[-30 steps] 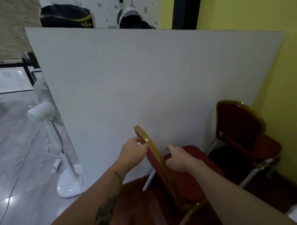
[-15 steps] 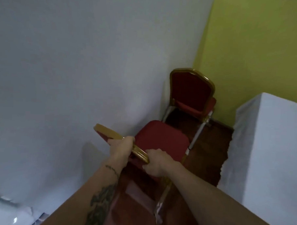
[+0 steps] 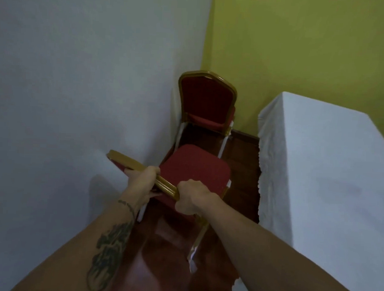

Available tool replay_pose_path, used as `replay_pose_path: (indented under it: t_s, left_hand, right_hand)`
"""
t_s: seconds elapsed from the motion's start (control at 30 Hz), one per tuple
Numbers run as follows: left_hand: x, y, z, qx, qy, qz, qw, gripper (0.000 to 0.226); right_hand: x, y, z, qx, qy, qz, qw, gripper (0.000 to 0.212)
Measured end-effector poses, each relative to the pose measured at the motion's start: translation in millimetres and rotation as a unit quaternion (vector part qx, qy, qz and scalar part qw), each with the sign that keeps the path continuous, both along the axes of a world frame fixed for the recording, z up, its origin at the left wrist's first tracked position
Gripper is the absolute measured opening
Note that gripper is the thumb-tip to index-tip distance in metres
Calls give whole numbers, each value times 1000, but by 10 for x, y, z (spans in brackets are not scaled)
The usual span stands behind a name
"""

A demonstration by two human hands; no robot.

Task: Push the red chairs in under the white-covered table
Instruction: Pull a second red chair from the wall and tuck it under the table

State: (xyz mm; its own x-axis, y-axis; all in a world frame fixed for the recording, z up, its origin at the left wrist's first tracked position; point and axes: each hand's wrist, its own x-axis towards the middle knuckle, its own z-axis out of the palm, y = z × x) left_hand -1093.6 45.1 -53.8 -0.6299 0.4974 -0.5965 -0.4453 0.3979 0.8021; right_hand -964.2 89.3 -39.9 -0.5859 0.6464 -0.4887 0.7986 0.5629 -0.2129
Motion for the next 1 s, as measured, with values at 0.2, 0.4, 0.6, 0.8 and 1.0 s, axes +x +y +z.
replay_pose_path:
  t_s: [0.2,0.4,0.6,0.8,1.0]
  left_hand:
    - [-217,290,29,-8,-12,-117,993,67]
    - [-116,686,47,-25,12,-197,980,41]
    - [108,1135,36,-46,147,-119,981,67]
    - [123,1425,-51,-39,313,-196,929,93]
    - [-89,1817,-69,6,275,-285,918,93]
  right_hand:
    - [-46,-8,-18,-1,13,-37,999,24]
    - [71,244,-93,-16,11,-82,996,38]
    - [212,533,-283,-33,54,-137,988,64]
    - [249,698,-291,-37,65,-187,979,59]
    - [77,899,-183,-38,70,-272,959,47]
